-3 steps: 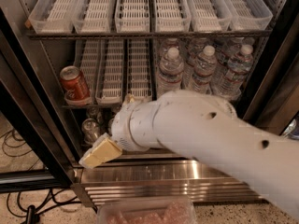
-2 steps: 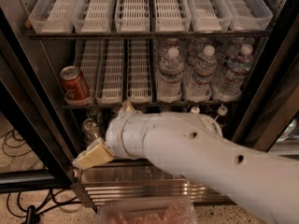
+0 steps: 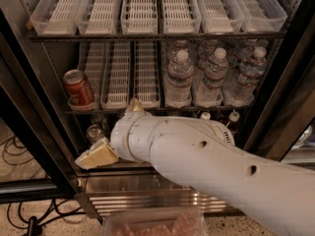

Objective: Pick coke can from middle shelf of fridge

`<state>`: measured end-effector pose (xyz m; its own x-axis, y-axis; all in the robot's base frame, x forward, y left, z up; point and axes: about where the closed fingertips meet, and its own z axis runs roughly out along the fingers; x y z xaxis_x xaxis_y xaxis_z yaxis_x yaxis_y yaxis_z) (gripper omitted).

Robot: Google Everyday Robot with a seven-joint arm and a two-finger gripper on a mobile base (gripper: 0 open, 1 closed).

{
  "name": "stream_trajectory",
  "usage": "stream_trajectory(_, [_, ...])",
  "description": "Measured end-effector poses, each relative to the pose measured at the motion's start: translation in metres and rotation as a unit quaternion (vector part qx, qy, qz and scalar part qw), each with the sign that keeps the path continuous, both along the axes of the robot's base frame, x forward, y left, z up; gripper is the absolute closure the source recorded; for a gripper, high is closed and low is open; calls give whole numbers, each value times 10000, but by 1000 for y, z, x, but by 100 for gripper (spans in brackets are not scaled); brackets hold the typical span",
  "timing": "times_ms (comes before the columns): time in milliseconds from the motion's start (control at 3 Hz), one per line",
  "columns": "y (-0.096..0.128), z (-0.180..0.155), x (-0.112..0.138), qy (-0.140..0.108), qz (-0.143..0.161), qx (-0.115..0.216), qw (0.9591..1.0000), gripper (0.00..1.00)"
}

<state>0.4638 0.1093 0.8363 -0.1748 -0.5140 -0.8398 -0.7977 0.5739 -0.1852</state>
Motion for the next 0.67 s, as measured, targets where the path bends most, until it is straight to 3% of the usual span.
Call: stream_trajectory(667, [12,-3,16,-628,-230,302,9973,0])
